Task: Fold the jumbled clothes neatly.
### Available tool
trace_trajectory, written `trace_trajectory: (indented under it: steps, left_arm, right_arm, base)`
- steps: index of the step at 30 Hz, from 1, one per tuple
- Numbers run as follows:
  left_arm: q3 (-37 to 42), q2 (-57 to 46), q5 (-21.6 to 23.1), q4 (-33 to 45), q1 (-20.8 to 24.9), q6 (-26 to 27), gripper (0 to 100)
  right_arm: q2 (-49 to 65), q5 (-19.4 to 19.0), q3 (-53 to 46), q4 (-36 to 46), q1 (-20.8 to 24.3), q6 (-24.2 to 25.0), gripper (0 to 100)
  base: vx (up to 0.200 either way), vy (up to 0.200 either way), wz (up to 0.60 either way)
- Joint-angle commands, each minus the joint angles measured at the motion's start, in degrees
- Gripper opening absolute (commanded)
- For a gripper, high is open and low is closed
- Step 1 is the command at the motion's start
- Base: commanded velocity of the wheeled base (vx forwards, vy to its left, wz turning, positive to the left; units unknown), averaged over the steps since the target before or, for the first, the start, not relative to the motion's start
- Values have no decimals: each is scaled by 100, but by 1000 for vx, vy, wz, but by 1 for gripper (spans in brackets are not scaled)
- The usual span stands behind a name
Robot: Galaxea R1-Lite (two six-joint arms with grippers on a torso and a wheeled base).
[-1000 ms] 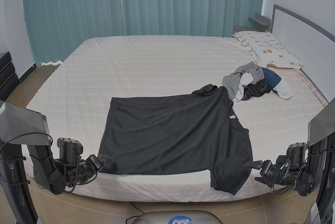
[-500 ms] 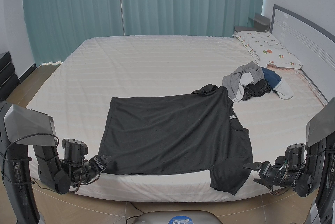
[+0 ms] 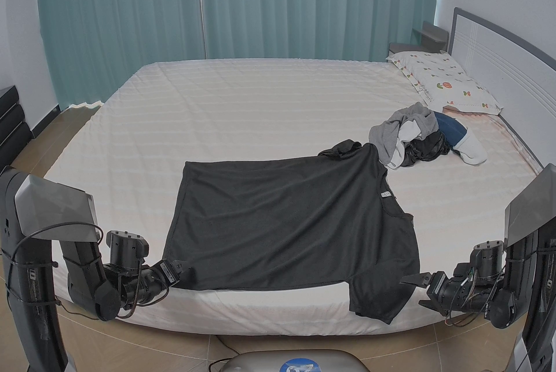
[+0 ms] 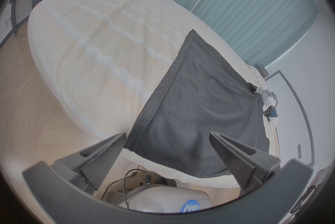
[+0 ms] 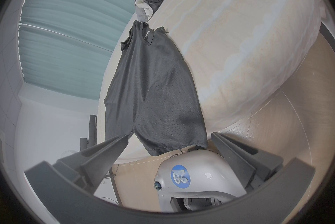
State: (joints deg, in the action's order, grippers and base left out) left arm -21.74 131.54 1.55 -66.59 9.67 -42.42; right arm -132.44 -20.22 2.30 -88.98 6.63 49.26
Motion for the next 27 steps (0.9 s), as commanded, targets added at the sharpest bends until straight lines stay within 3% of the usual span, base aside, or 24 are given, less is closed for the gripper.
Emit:
trace_trajectory:
  steps: [1, 4, 5, 16, 27]
  left_arm:
    - [-32, 39, 3, -4, 9, -3, 100]
    - [-94, 48, 3, 5, 9, -3, 100]
    - [-103, 48, -5, -4, 9, -47, 0]
    - [38, -207, -67, -48, -149, -767, 0]
    - [214, -330, 30, -48, -272, -829, 0]
  right_arm:
    - [-28, -8, -2, -76, 31, -4, 100]
    - [-36, 1, -2, -76, 40, -13, 100]
    - [-36, 1, -11, -76, 58, -13, 100]
    - [-36, 150, -19, -67, 66, -119, 100]
    - [-256, 484, 323, -76, 189, -576, 100]
  base:
    - [0, 0, 0]
    - [0, 0, 0]
    - [0, 0, 0]
    - [0, 0, 0]
    - [0, 0, 0]
